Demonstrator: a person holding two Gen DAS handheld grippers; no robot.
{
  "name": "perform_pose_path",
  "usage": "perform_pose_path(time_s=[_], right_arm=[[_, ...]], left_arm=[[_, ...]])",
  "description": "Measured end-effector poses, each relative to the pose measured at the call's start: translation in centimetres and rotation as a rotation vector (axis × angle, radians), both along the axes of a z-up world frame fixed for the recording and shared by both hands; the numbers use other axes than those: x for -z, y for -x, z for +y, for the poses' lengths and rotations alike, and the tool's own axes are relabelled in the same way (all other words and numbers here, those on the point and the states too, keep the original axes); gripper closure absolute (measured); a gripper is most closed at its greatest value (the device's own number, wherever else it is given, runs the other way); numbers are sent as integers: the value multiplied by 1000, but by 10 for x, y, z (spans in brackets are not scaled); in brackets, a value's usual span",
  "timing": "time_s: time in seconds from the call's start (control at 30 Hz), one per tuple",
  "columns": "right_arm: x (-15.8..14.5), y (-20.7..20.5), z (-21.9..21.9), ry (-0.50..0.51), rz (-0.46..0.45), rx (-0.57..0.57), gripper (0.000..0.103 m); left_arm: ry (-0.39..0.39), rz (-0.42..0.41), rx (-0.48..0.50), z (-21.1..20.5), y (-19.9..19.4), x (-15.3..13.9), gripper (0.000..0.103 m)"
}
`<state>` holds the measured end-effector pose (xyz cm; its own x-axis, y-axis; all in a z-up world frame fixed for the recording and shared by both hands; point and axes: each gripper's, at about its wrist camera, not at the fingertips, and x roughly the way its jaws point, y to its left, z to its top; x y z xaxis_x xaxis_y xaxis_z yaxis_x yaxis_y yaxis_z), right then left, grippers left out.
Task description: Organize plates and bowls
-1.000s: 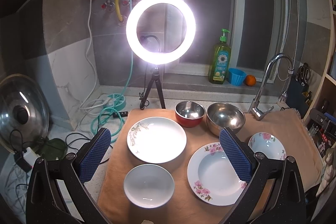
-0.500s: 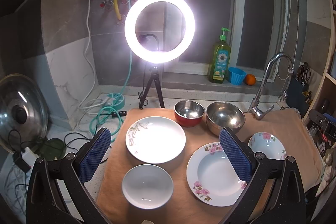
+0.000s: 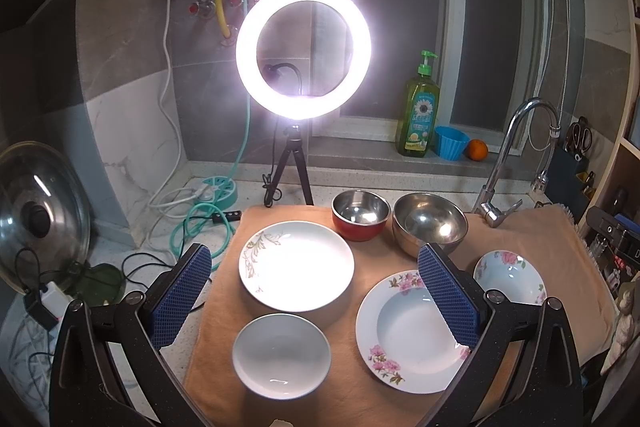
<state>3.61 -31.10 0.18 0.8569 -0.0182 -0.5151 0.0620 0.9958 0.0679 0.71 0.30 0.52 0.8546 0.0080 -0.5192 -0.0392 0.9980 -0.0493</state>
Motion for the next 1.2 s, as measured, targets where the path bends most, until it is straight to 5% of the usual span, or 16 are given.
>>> perform_pose_path(time_s=[0.83, 1.2], right_arm=[[15, -8, 3, -8, 56, -13, 0], [31, -14, -4, -33, 134, -42, 2]], left_arm=[[-1, 43, 19, -2, -9, 12, 0], [20, 131, 56, -6, -20, 31, 0]])
